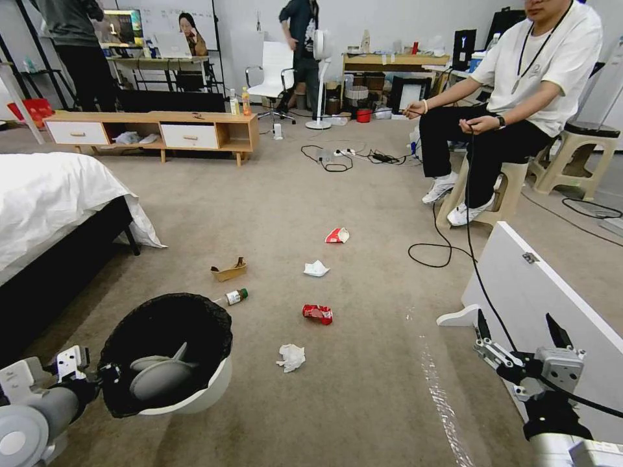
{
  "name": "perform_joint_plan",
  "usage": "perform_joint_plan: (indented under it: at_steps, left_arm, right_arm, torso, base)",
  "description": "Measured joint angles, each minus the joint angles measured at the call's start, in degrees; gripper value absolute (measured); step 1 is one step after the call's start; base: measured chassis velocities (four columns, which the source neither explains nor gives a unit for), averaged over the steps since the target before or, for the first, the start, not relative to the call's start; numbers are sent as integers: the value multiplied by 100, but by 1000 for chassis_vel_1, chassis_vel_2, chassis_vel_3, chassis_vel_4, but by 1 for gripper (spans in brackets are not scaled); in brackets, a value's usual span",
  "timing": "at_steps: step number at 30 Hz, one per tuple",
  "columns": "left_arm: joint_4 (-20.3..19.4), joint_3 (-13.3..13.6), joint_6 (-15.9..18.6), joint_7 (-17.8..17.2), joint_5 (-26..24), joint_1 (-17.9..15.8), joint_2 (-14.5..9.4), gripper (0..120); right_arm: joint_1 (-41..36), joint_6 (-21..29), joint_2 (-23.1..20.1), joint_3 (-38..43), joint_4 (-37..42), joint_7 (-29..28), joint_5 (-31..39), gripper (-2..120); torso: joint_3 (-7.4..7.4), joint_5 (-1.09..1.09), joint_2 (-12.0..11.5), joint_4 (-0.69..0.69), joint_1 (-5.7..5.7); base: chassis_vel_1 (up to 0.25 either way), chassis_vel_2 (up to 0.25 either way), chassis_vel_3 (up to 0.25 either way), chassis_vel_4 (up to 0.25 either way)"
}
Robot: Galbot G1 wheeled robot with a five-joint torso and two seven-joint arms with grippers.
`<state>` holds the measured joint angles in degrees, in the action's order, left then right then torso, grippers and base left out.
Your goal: Pick up the trash bin and place the garbage on the floor into it.
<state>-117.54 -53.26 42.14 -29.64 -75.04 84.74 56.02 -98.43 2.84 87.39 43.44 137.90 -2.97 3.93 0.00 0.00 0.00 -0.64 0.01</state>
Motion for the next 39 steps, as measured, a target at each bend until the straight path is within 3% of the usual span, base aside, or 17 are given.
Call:
perform_joint_plan:
  at_steps: [39]
  left_arm:
    - [-33, -47, 0, 11, -23, 42, 62, 1]
  right_arm:
    - [-48, 186, 1, 90, 16, -8, -168, 100]
  torso:
    - [0, 0, 0, 0, 0]
  base:
    - [1, 1, -2, -1]
